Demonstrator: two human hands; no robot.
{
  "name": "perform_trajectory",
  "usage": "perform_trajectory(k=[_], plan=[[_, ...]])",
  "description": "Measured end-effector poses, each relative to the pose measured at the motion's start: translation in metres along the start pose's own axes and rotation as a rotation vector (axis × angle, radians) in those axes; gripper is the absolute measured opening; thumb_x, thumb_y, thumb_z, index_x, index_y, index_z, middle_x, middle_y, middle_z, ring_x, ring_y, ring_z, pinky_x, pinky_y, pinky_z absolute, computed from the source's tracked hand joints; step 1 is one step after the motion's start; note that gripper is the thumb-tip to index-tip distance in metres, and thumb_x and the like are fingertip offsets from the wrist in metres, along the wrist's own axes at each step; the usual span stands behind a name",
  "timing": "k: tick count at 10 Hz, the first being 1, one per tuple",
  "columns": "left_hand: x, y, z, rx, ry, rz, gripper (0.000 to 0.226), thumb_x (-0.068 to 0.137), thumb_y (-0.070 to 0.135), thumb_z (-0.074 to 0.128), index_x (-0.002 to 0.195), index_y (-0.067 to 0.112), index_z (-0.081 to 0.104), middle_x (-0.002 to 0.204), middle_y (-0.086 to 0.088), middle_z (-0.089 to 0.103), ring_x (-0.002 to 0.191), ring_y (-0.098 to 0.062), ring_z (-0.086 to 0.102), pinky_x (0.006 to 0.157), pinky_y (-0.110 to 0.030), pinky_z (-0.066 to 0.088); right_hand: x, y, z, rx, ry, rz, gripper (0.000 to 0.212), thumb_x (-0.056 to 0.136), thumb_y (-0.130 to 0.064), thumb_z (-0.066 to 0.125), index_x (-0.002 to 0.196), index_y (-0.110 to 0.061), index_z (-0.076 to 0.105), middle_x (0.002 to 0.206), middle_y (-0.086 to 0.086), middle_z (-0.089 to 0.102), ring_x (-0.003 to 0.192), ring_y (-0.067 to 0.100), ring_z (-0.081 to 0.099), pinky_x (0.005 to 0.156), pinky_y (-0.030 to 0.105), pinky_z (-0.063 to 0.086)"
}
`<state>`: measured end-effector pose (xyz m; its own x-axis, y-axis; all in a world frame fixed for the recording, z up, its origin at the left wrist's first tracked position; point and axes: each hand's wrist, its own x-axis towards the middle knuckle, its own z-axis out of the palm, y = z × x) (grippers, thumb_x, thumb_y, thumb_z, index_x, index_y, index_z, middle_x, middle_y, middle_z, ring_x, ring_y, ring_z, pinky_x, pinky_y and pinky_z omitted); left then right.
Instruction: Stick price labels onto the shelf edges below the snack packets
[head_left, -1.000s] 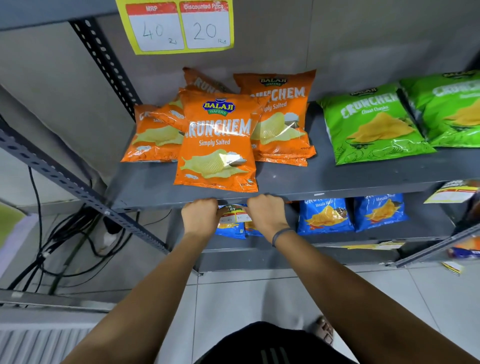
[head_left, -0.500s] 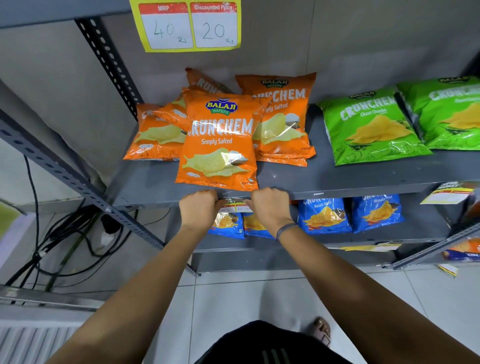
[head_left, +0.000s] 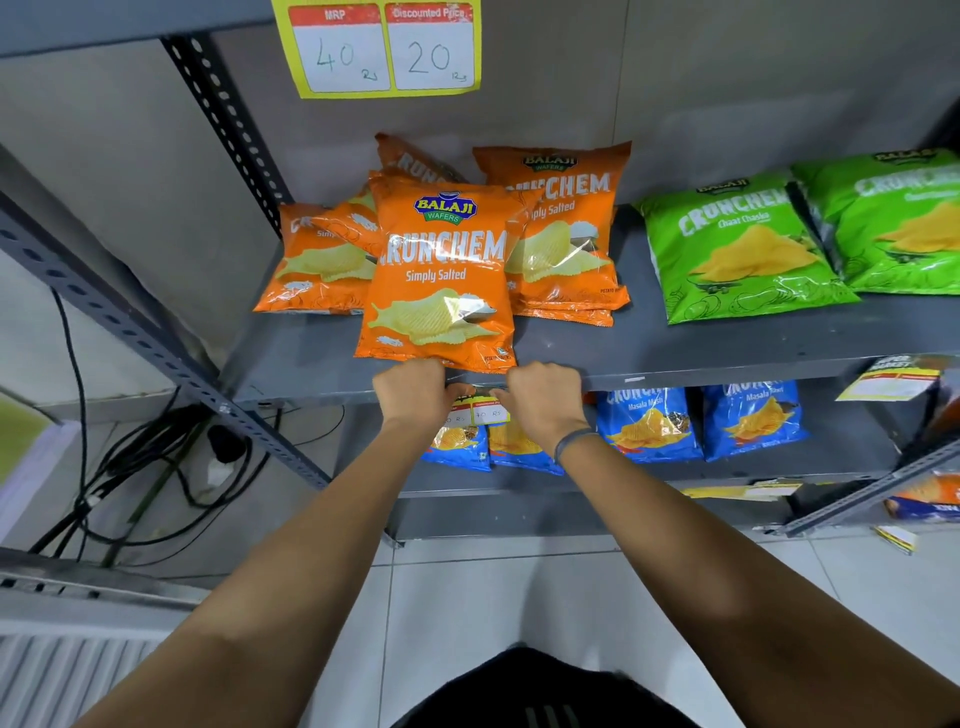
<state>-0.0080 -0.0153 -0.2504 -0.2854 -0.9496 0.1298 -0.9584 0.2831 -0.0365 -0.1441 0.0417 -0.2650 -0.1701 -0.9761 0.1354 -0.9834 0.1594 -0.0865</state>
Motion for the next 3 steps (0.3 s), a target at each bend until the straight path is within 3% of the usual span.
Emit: perform_trajectory(k=[1,2,3], plan=[[-0.007,0.007,-0.009,0.052,0.055,0.032,0.042,0.080,0.055,0.061,0.095,0.015,0.060,0.101,-0.007,0.066,0.101,-0.028,0.055,0.081,-0.040,0.041,-0.006,0.005,-0.011,0.050,0.038,-0.011,0.032,0.090,-0.037,0.056,0.080,-0.009,0.066,0.080,0.013,0.071,0.075,0.034,0.067,0.058,0.029,0.037],[-0.009,0.016,-0.029,-0.030,0.212,0.144,0.032,0.085,0.041,0.061,0.104,0.014,0.060,0.103,-0.008,0.064,0.099,-0.029,0.053,0.081,-0.042,0.040,-0.012,0.017,-0.037,0.129,0.186,-0.035,0.032,0.093,-0.036,0.051,0.080,-0.009,0.063,0.078,0.013,0.069,0.074,0.032,0.065,0.052,0.031,0.039],[-0.013,0.036,-0.063,-0.132,0.567,0.300,0.014,0.086,0.025,0.063,0.095,0.015,0.064,0.088,-0.007,0.067,0.084,-0.030,0.059,0.068,-0.039,0.042,-0.018,0.032,-0.080,0.183,0.551,-0.035,0.021,0.092,-0.030,0.053,0.081,-0.014,0.062,0.079,0.007,0.068,0.077,0.028,0.062,0.052,0.032,0.047]])
